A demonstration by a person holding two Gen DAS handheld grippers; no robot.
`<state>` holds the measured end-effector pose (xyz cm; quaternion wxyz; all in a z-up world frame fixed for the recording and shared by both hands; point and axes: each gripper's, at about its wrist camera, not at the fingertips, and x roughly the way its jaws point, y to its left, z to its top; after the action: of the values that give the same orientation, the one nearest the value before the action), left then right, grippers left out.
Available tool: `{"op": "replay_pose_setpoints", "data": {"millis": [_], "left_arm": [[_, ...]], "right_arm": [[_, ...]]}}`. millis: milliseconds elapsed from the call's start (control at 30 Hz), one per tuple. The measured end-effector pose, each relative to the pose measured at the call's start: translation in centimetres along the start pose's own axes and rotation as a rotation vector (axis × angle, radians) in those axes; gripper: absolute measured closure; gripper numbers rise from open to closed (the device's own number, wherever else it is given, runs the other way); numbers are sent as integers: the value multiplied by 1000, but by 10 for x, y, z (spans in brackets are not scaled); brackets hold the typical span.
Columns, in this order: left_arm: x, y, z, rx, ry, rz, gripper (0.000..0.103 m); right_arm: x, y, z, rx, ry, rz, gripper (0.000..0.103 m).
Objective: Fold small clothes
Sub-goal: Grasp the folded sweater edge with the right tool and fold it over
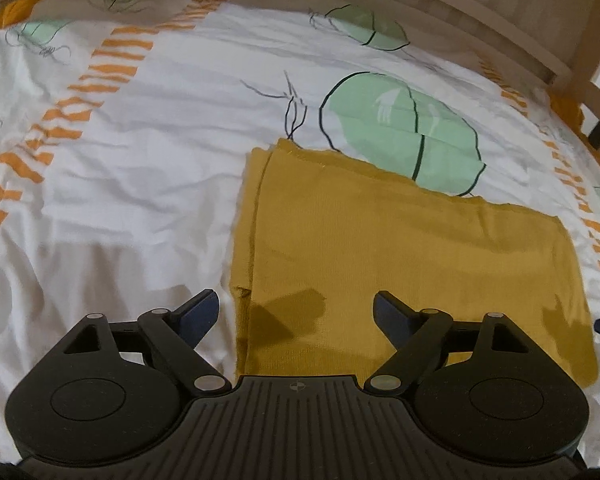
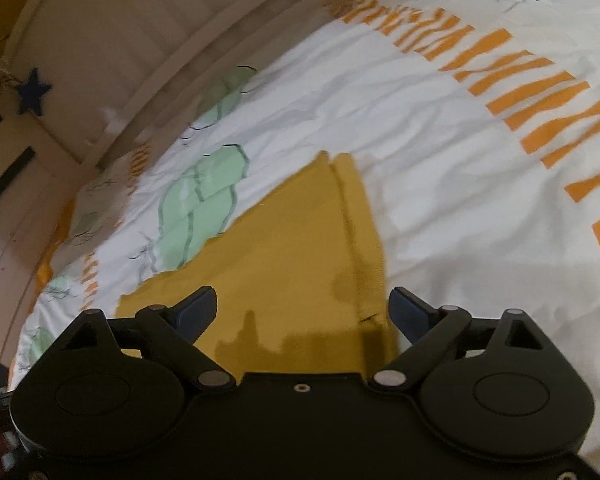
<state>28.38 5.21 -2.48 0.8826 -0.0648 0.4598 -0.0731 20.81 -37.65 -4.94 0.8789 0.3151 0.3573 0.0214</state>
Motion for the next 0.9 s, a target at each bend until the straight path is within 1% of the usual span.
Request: {"op": "replay_pose_setpoints", "data": {"millis": [100,200,333,367,400,433,467,500,600,733,900], "left_arm": [[4,1,-1,-1,24,4,19],[8,1,-3,-2,50,-2,19],[11,0,-4,-1,71,-12,19],[11,0,-5,-1,73,-13,19],[11,0,-5,-1,75,-14,19],[11,0,-5,0,77,-14,19],[12,0,-5,-1,79,-14,19],[12,0,-5,-3,80,-15,19],[11,1,-4,-13,80,-15,19],[8,4,-1,-29,74,-18,19],[2,11,3,-55,65,-28,19]], "right_arm": [[7,-8,3,15,-11,-23,9],[20,-18,3,43,39,15,9],[30,-19,4,16,40,58,10],[30,-19,4,19,40,71,19],[32,-18,6,21,43,82,34],[34,-17,7,19,50,75,42],[36,-15,8,16,59,62,58],[38,-14,9,11,67,46,66],[36,-7,10,6,66,36,73],[30,19,16,-60,76,-17,74],[27,58,26,-120,98,-10,74]]}}
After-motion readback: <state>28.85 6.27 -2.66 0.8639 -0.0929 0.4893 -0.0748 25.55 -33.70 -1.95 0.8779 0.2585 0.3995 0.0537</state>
